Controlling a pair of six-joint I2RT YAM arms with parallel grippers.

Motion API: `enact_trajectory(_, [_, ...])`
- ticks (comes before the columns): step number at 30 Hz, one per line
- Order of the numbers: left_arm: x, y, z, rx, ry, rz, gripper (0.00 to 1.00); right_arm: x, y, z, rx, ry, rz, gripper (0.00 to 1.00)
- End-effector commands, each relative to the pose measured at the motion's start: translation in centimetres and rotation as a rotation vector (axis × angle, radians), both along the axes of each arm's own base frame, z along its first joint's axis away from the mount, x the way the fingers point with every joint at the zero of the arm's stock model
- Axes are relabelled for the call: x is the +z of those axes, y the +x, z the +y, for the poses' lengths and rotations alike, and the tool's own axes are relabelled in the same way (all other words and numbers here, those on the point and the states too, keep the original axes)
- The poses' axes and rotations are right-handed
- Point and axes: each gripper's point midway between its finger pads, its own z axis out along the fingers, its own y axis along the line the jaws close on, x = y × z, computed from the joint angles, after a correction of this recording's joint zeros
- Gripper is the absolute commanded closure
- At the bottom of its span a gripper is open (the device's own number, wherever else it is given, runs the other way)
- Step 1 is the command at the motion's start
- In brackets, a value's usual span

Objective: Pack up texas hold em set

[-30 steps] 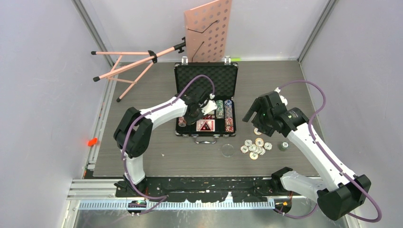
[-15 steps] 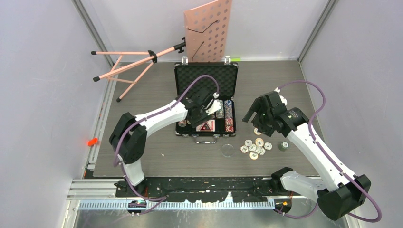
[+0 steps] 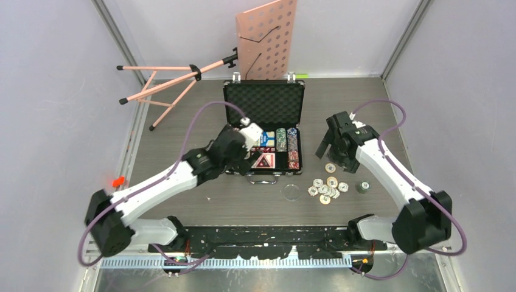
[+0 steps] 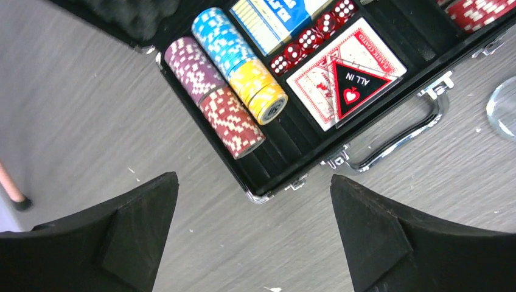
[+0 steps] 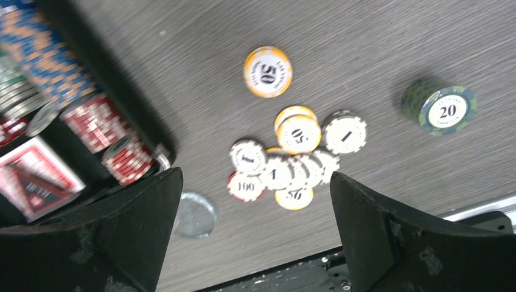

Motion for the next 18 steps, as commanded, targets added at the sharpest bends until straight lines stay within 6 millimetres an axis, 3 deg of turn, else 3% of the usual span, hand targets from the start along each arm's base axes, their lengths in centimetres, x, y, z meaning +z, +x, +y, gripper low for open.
enact_trajectory(1, [1.9, -0.7, 0.4, 0.157, -0.333, -0.079, 0.00, -2.1, 1.2, -1.2, 0.021, -0.006, 0.055, 0.03])
enact_trajectory(5, [1.8, -2.5, 0.3, 0.156, -0.532, -0.068, 0.00, -4.3, 2.4, -1.5, -0.003, 0.072, 0.076, 0.07])
enact_trajectory(13, [0.4, -4.2, 0.1, 0.152, -0.601, 0.001, 0.00, -8.1, 4.0, -1.0, -0.014, 0.135, 0.129, 0.10])
enact_trajectory(18, [0.5, -4.5, 0.0, 0.146, -0.662, -0.009, 0.00, -9.6, 4.3, -2.0, -0.031, 0.080, 0.158, 0.11])
